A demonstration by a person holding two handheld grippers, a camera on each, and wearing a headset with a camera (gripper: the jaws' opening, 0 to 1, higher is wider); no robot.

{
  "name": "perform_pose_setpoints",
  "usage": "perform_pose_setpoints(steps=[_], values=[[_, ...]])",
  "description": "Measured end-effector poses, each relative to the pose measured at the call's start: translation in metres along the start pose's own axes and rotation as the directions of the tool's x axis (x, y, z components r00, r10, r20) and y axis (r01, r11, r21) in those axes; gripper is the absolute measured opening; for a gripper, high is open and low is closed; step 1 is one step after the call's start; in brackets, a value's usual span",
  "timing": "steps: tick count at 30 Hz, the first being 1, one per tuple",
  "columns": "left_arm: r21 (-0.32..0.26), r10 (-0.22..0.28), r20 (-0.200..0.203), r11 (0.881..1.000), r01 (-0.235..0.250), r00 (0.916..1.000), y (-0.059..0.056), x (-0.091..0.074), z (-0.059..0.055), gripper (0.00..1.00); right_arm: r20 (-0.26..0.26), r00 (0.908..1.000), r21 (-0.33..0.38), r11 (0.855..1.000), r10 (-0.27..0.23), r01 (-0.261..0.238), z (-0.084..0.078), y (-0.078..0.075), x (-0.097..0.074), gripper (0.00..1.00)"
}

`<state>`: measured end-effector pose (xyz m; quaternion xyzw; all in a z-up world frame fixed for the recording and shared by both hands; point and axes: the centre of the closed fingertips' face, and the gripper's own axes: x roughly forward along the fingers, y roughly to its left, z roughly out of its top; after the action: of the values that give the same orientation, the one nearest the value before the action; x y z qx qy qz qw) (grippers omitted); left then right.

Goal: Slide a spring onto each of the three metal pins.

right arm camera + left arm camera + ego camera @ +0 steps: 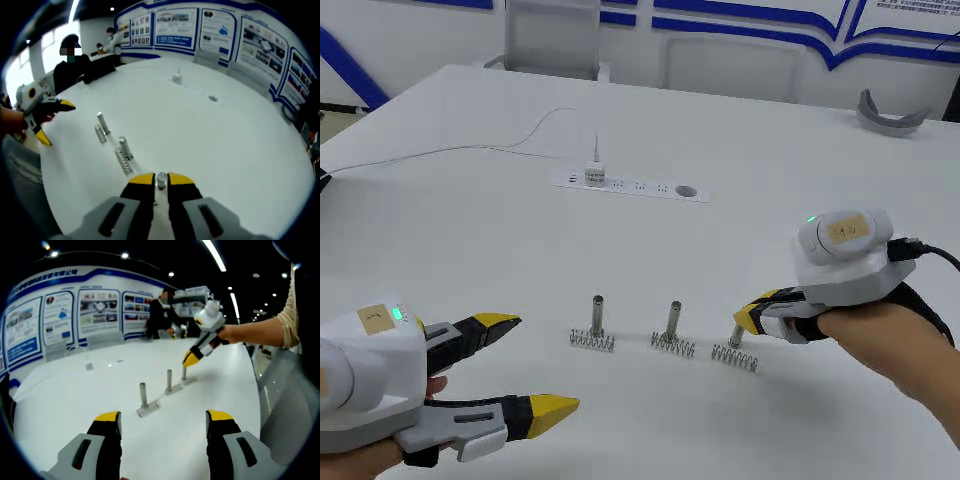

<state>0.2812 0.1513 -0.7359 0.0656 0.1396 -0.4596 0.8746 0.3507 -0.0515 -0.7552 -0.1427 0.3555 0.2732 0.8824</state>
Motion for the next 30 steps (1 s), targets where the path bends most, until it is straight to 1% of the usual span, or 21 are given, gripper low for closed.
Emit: perform_pose_setpoints(steps=[8, 17, 22, 30], values=[[0.003, -0.004, 0.002, 1.0, 0.004, 1.0, -0.002, 0.002, 0.001, 0.7, 0.019, 0.9998, -0.017, 1.0, -0.001, 0.001, 0.003, 0.001, -0.009, 0.13], [0.006, 0.0, 0.001, 1.0, 0.0, 1.0, -0.001, 0.0, 0.002, 0.7, 0.019, 0.9998, -0.026, 1.0, 0.011, -0.01, -0.007, -0.002, -0.017, 0.15], [0.006, 0.001, -0.001, 1.0, -0.001, 1.0, 0.0, 0.0, 0.001, 0.7, 0.011, 0.9991, -0.039, 0.998, 0.041, -0.04, -0.016, 0.0, -0.019, 0.16], [0.009, -0.001, -0.005, 1.0, 0.001, 1.0, -0.001, 0.0, 0.001, 0.7, -0.006, 0.9943, -0.082, 0.991, 0.106, -0.106, -0.027, 0.012, -0.02, 0.18]])
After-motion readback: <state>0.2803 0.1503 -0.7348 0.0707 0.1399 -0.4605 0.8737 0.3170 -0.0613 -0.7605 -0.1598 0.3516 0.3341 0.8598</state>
